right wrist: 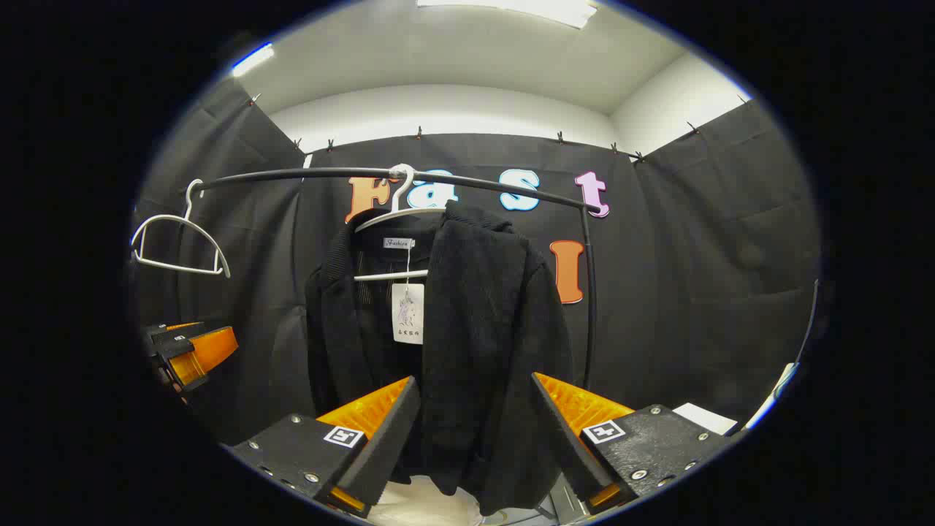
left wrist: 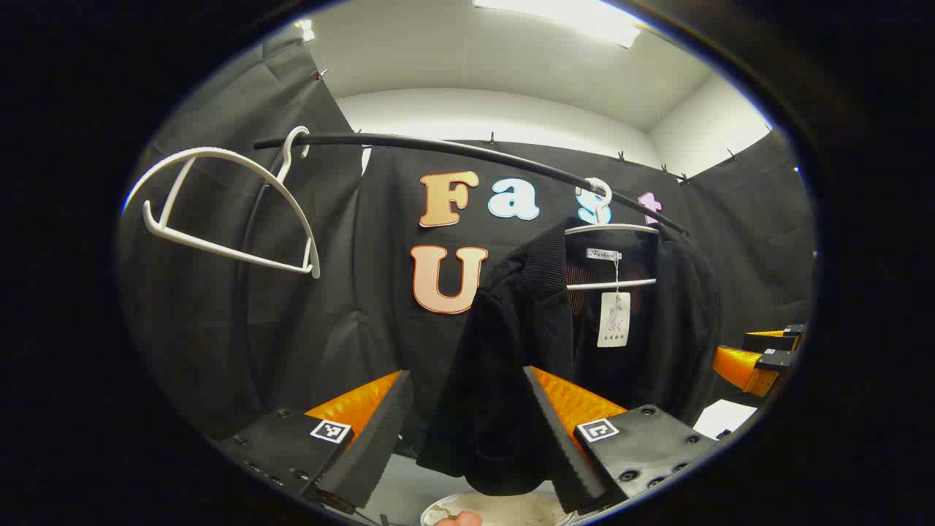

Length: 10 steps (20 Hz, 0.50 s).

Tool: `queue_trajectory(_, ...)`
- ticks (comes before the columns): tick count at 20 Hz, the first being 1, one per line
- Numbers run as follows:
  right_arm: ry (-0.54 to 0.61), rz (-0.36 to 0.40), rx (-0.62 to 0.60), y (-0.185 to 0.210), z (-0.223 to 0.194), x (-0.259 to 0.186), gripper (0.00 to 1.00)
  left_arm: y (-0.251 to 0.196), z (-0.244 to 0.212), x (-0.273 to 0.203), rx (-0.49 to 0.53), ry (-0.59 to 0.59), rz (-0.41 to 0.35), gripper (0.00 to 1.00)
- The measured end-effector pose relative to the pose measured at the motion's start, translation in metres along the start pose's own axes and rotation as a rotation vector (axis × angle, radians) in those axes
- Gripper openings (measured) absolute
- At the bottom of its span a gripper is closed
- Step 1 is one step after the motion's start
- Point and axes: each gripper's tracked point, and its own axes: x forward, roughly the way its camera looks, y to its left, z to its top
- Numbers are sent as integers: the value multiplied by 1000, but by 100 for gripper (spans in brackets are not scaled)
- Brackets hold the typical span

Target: Grasp the clothes on the hanger with both hands and then place them into the laundry hamper below.

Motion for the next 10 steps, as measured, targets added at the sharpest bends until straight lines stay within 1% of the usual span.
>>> queue_trajectory(1,1,-1,2,1,0,1,93,0,0,2,4,-2,-1,100)
queue_trajectory(2,0,-3,3,1,0,1,93,0,1,3,11,-6,-2,96)
queue_trajectory(7,-6,-9,-1,2,1,2,93,-1,6,1,26,-26,-10,96)
queue_trajectory(8,-8,-8,1,3,3,1,99,0,6,1,26,-26,-10,93)
queue_trajectory(10,-8,-7,6,4,2,2,99,0,7,-2,29,-27,-9,93)
